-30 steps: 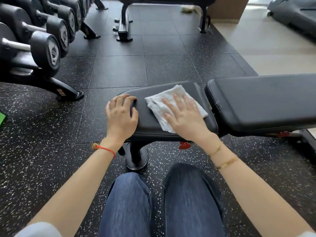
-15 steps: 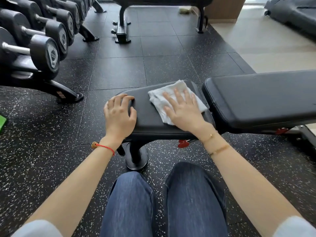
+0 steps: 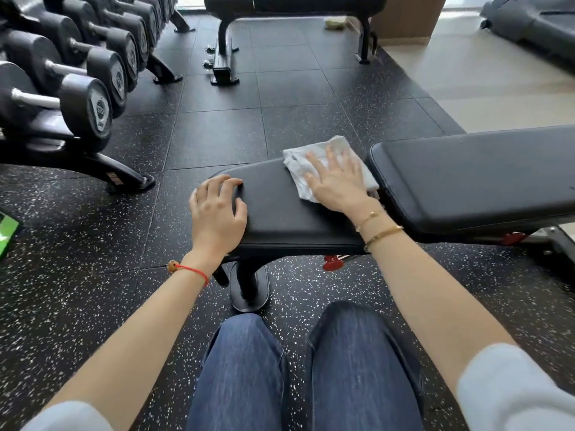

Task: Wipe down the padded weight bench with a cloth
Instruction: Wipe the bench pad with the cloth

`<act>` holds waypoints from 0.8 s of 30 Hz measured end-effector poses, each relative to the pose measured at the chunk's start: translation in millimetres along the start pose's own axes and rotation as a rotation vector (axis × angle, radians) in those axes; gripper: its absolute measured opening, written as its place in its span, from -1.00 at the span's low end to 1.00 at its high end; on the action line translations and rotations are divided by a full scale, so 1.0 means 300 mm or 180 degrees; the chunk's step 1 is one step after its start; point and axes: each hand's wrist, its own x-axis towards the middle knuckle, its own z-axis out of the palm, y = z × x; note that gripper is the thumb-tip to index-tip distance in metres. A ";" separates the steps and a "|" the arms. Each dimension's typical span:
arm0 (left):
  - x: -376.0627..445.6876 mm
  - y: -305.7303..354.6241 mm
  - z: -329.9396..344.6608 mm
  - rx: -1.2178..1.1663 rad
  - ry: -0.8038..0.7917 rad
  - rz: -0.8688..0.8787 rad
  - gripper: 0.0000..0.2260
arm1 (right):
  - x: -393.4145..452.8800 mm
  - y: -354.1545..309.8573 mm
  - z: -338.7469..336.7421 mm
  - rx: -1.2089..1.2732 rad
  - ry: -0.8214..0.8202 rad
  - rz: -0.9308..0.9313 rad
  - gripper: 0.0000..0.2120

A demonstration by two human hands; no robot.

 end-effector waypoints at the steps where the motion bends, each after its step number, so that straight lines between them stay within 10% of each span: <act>1: 0.000 -0.001 0.001 0.0002 0.0005 -0.0002 -0.68 | -0.013 -0.031 0.008 -0.0059 0.0014 -0.0145 -0.48; 7: -0.001 0.000 0.003 -0.0015 0.0047 -0.0006 -0.62 | -0.236 -0.023 0.081 -0.0055 0.0257 -0.0881 -0.49; 16: 0.002 -0.003 0.012 0.0072 0.0047 -0.0012 -0.65 | 0.029 0.071 0.012 0.0039 0.0115 0.0128 -0.49; 24: 0.001 -0.013 0.015 0.0089 0.0001 -0.0013 -0.67 | -0.120 -0.140 0.078 -0.0187 0.0177 -0.0874 -0.49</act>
